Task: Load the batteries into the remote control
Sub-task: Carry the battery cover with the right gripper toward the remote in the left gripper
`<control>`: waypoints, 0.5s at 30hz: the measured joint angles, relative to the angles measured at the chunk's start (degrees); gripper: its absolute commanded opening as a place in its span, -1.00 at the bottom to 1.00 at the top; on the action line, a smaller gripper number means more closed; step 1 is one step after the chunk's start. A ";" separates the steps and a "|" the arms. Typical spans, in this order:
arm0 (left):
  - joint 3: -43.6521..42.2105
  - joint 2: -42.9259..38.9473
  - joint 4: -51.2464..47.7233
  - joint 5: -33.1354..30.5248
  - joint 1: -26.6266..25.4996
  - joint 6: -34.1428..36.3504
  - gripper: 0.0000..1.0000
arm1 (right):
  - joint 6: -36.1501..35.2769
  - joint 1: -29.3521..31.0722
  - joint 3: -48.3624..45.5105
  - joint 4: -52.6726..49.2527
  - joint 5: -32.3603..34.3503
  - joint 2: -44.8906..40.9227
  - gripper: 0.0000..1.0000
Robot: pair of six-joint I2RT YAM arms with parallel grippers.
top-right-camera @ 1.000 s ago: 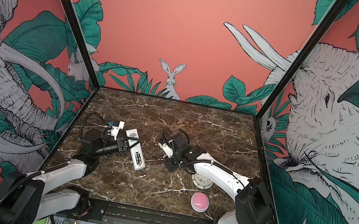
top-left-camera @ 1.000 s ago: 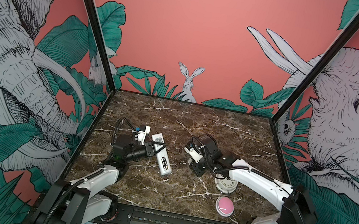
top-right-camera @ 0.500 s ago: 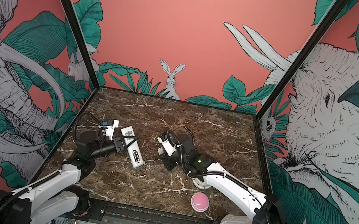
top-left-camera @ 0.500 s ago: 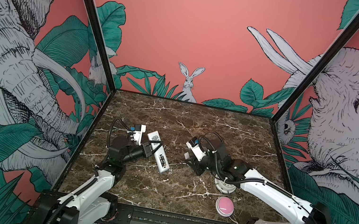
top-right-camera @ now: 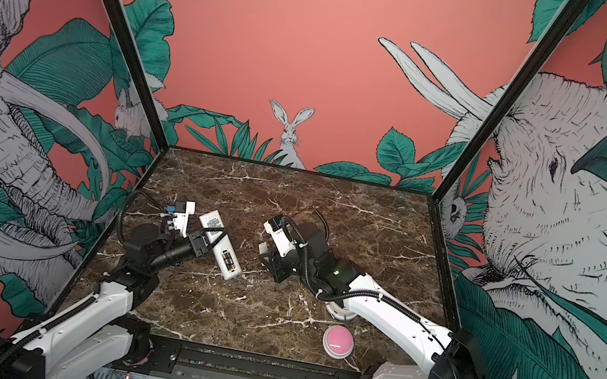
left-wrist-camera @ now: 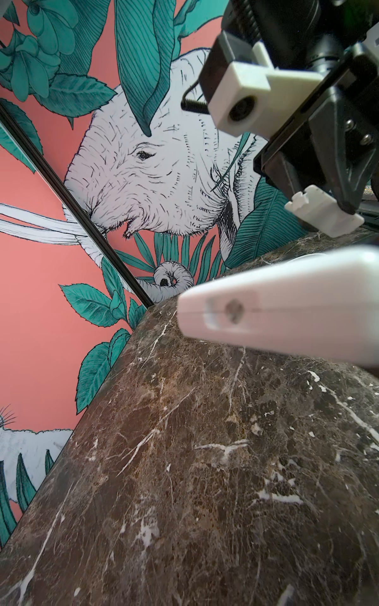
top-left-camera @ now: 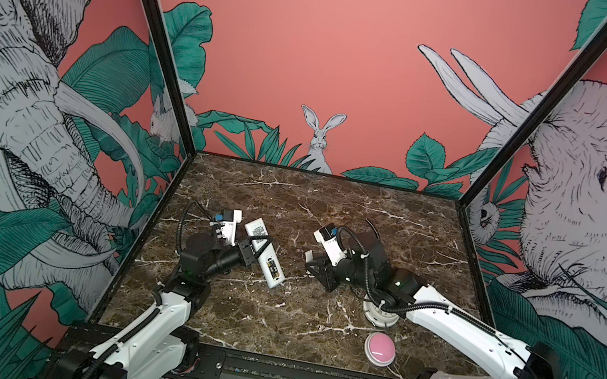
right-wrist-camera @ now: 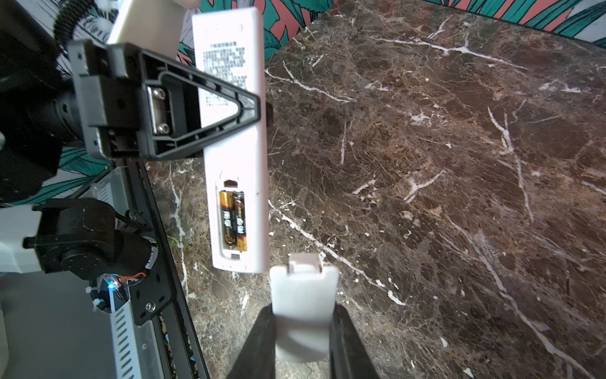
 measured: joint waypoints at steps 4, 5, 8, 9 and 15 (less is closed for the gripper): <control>-0.02 0.37 0.74 -0.70 0.00 -0.46 -1.00 | 2.73 1.20 2.93 -0.11 0.87 2.32 -0.63; -0.02 0.59 1.01 -0.74 0.02 -0.61 -1.00 | 3.13 1.55 3.80 -0.17 1.22 3.08 -0.63; -0.17 1.46 2.34 -0.98 0.00 -1.27 -1.00 | 4.11 2.93 6.32 -0.55 2.23 5.33 -0.64; -0.22 1.77 2.71 -1.07 0.00 -1.51 -1.00 | 4.33 3.54 6.93 -0.55 2.60 5.97 -0.64; -0.33 2.27 3.50 -1.38 0.00 -2.14 -1.00 | 5.22 6.47 8.61 -0.66 4.48 8.39 -0.65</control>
